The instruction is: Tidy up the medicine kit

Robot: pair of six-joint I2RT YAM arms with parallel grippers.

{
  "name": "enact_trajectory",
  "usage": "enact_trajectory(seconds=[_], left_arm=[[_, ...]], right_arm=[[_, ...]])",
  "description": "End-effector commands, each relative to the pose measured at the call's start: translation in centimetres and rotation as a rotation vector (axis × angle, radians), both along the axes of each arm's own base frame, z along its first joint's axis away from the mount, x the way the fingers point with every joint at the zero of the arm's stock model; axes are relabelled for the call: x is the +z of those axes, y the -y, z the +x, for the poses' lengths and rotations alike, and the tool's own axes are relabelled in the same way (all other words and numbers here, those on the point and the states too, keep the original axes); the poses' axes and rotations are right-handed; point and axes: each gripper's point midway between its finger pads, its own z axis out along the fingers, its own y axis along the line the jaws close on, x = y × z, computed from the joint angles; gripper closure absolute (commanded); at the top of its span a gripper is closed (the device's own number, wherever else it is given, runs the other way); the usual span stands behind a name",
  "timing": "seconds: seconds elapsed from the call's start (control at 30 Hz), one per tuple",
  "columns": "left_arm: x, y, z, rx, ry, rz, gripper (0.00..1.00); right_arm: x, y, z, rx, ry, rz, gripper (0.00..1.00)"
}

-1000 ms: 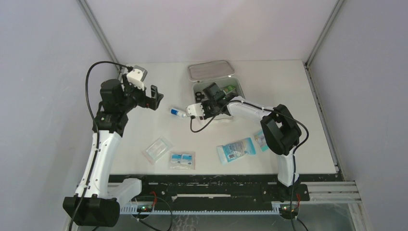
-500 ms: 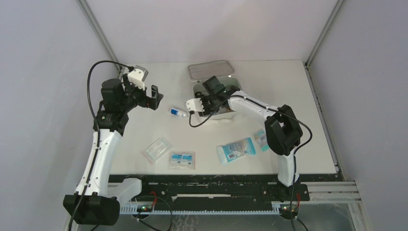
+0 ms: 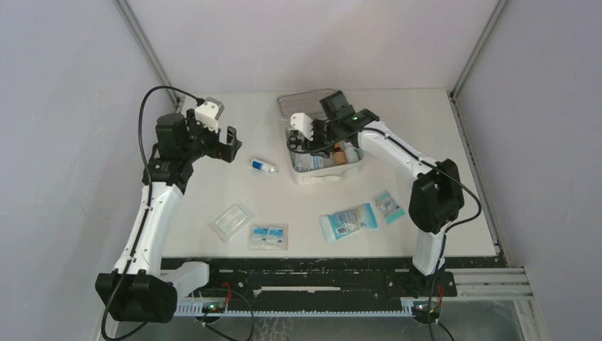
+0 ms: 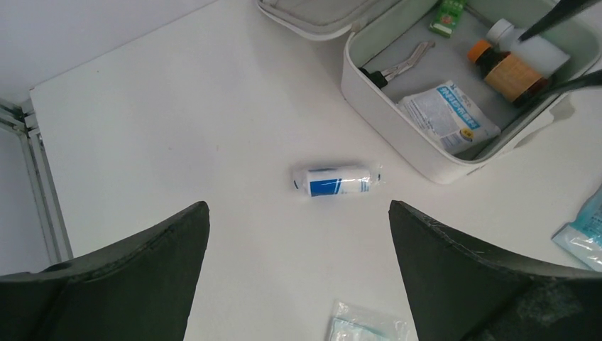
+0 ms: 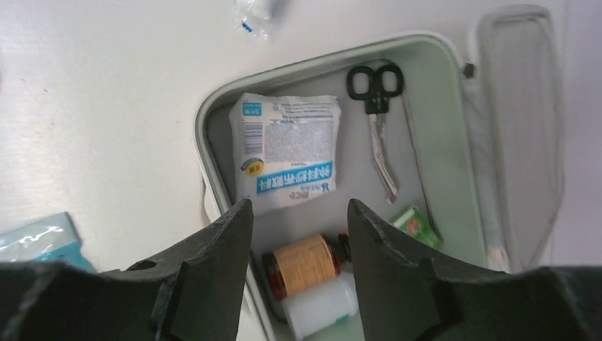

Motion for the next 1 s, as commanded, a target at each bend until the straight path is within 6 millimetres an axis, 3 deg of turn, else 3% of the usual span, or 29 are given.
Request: enact_trajectory(seconds=[0.0, 0.07, 0.17, 0.3, 0.57, 0.73, 0.87, 0.97], left_arm=[[-1.4, 0.4, 0.0, -0.076, -0.01, 0.044, 0.0], [-2.5, 0.8, -0.4, -0.116, -0.03, 0.061, 0.0], [-4.3, 0.9, -0.6, -0.151, -0.069, 0.087, 0.0], [-7.5, 0.7, -1.6, -0.217, -0.163, 0.159, 0.0], [-15.8, 0.0, -7.3, -0.405, -0.352, 0.419, 0.01], [-19.2, -1.9, -10.9, -0.383, -0.554, 0.497, 0.05], [-20.7, -3.3, -11.8, -0.333, -0.629, 0.539, 0.06], [-21.8, -3.7, -12.1, -0.318, -0.69, 0.547, 0.13]], right_arm=[[8.0, 1.4, -1.7, -0.118, -0.043, 0.213, 0.46], [8.8, 2.6, -2.2, -0.159, -0.064, 0.239, 0.41], [9.4, 4.4, -3.1, -0.209, -0.087, 0.263, 0.24], [8.4, 7.7, -4.9, -0.31, -0.148, 0.229, 0.08], [2.3, 14.6, -10.7, -0.448, -0.217, 0.072, 0.14], [1.0, 15.5, -12.8, -0.477, -0.219, 0.088, 0.16], [0.6, 15.3, -12.9, -0.489, -0.211, 0.121, 0.16], [0.4, 15.0, -12.9, -0.488, -0.22, 0.136, 0.18]])
